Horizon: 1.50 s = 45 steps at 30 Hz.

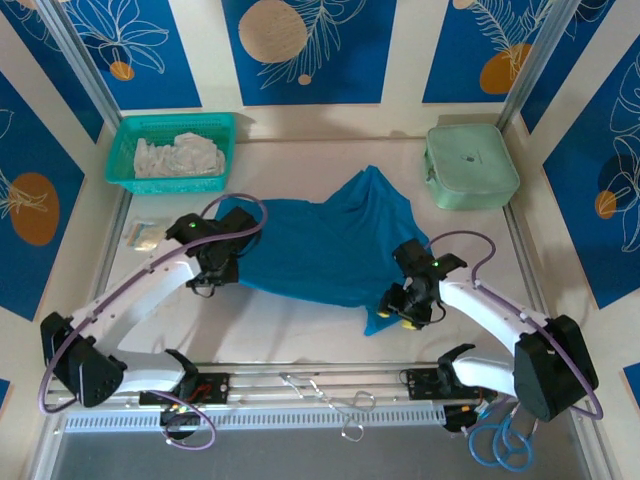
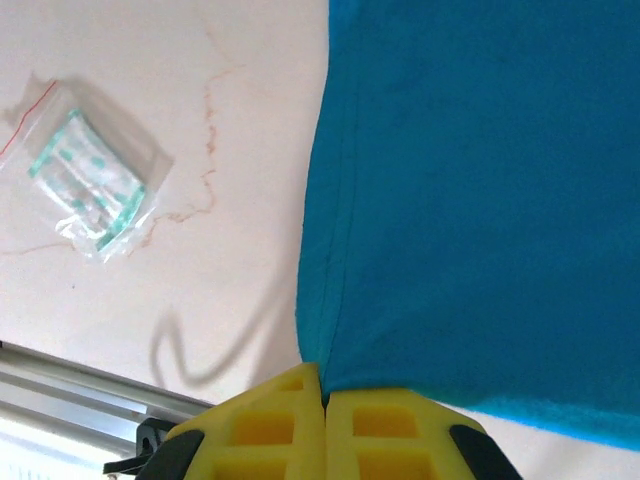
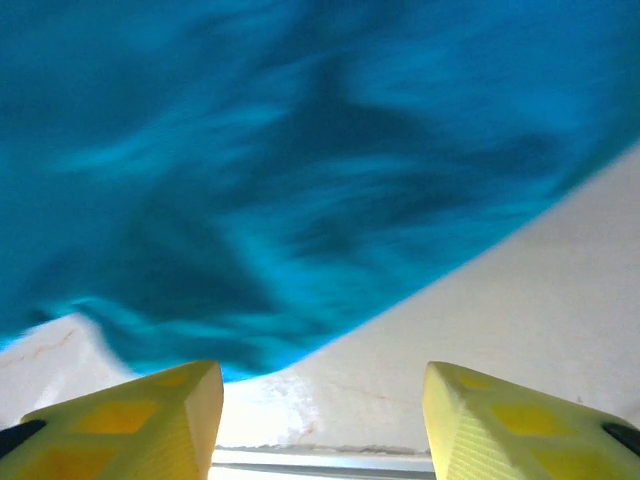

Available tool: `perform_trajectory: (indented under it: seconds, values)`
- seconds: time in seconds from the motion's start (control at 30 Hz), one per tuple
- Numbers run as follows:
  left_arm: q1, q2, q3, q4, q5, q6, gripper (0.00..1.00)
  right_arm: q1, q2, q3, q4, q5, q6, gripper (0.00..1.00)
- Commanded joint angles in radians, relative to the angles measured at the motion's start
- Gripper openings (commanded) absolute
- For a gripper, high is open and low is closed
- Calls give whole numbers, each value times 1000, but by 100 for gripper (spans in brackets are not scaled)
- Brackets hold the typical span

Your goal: Fold and stack the t-shirts

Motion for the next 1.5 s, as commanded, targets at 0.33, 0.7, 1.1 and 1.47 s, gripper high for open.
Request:
perform_trajectory:
  seconds: [0.33, 0.7, 1.1, 1.47]
  values:
    - [98, -19, -163, 196, 52, 73, 0, -41, 160, 38, 82, 163, 115, 43]
    - [128, -36, -179, 222, 69, 103, 0, 2, 238, 373, -157, 323, -16, 0]
    - [133, 5, -202, 262, 101, 127, 0, -19, 930, 1156, -303, 221, -322, 7]
    - [134, 27, -219, 278, 100, 132, 0, 7, 983, 1306, -306, 174, -304, 37]
